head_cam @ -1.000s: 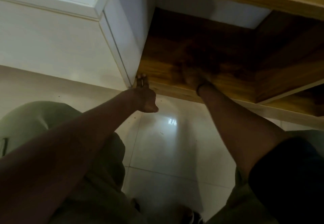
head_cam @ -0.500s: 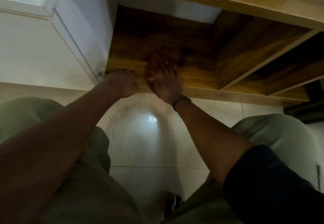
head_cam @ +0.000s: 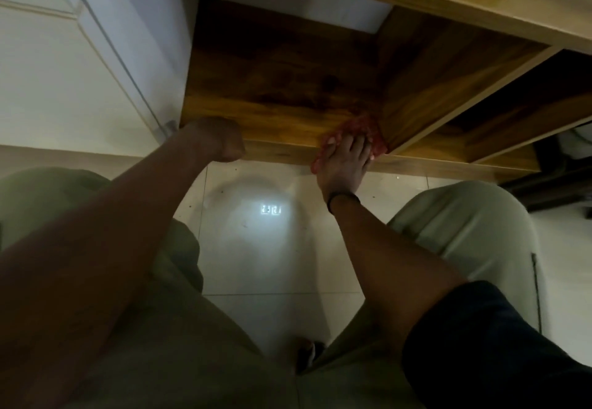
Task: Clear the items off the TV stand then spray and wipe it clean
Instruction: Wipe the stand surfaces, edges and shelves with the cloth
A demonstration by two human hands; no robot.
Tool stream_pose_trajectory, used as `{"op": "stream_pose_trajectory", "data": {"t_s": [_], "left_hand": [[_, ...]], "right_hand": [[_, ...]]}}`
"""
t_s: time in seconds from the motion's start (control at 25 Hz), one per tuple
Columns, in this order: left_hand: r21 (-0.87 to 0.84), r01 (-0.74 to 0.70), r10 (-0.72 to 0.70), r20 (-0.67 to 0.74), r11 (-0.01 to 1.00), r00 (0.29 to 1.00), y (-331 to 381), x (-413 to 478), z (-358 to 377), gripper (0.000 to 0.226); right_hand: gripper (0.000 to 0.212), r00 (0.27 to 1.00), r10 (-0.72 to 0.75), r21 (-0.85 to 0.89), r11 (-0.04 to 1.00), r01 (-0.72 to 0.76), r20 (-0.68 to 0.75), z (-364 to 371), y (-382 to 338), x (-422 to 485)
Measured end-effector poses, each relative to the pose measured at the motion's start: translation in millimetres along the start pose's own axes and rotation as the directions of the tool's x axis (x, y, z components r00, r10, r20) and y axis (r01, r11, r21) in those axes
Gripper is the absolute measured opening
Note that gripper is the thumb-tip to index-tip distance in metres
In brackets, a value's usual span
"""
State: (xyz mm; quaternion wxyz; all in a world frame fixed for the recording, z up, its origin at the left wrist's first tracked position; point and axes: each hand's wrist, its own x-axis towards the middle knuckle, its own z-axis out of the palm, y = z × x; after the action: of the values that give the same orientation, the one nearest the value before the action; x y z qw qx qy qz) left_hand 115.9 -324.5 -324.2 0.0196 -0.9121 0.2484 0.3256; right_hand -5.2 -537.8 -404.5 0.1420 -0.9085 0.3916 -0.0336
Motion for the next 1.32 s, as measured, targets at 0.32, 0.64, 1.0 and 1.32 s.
{"op": "stream_pose_trajectory", "data": {"t_s": [0.32,0.64,1.0,1.32], "left_hand": [[-0.111,-0.085,0.08,-0.046,0.99,0.996,12.3,9.6,-5.5,0.03],[0.028,-0.039,0.041,-0.081,0.999,0.996,13.4,-1.6,-4.3,0.029],[-0.127,-0.374,0.281,-0.456,0.919,0.845,124.1,-4.0,-28.4,0.046],[-0.29,-0.415,0.329,-0.302,0.863,0.895,271.7,42.9,-38.9,0.098]], "right_hand": [[0.054,0.688,-0.656,-0.096,0.698,0.71,0.311,30.5,-76.6,-23.9],[0.06,0.912,-0.164,-0.044,0.98,0.195,0.375,-72.6,17.9,22.4],[0.036,0.798,-0.207,0.648,0.711,-0.275,0.566,-291.1,90.0,19.9],[0.036,0.949,0.06,0.857,0.416,-0.304,0.308,-271.0,180.2,27.7]]}}
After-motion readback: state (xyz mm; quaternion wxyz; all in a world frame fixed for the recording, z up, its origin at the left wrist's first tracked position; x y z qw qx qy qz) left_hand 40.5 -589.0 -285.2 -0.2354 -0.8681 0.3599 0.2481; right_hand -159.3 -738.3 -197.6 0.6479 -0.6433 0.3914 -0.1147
